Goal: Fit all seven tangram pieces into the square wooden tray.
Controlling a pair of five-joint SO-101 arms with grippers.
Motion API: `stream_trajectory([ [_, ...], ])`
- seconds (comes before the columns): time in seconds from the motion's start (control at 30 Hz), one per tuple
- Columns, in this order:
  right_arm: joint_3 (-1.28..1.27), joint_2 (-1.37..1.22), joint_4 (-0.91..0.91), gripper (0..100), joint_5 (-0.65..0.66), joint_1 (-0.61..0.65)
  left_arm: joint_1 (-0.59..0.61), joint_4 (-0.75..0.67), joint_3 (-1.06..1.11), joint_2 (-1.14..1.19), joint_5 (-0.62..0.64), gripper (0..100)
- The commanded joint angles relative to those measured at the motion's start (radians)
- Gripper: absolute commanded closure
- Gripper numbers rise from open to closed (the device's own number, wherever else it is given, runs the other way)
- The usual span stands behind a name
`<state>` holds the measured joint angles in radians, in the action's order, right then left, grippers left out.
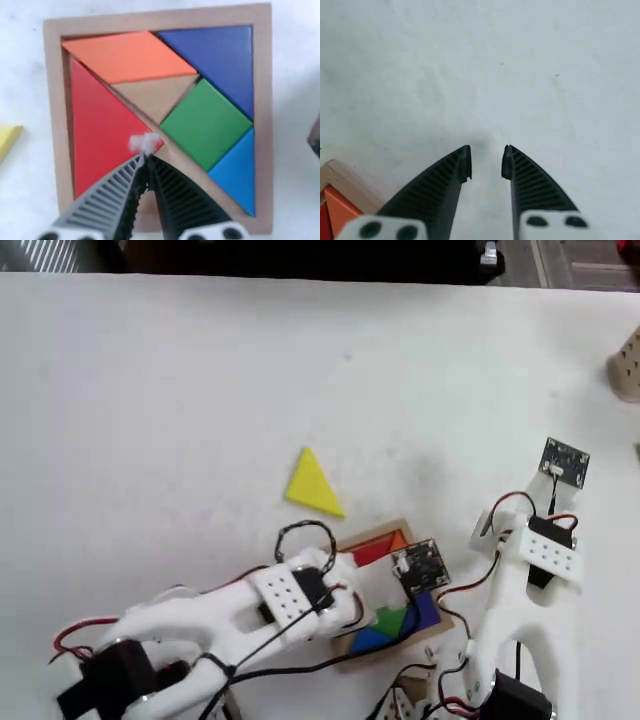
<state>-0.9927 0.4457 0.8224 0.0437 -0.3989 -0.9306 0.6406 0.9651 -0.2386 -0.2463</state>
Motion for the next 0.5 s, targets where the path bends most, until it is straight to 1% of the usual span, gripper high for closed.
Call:
stream_trajectory([
  [0.0,0.046,0.004,0.008,88.6,-0.011,-0.005,0.025,-0.018,-0.124,0.074,0.012,98],
  [0.13,0.046,0.004,0.008,88.6,-0.011,-0.005,0.027,-0.017,-0.166,0.114,0.012,98],
  [0.37,0.046,0.004,0.002,88.6,-0.011,-0.005,0.027,-0.015,-0.16,0.113,0.012,98],
  [0.47,0.046,0.004,0.002,88.6,-0.011,-0.007,0.024,0.066,-0.16,0.062,0.012,98],
])
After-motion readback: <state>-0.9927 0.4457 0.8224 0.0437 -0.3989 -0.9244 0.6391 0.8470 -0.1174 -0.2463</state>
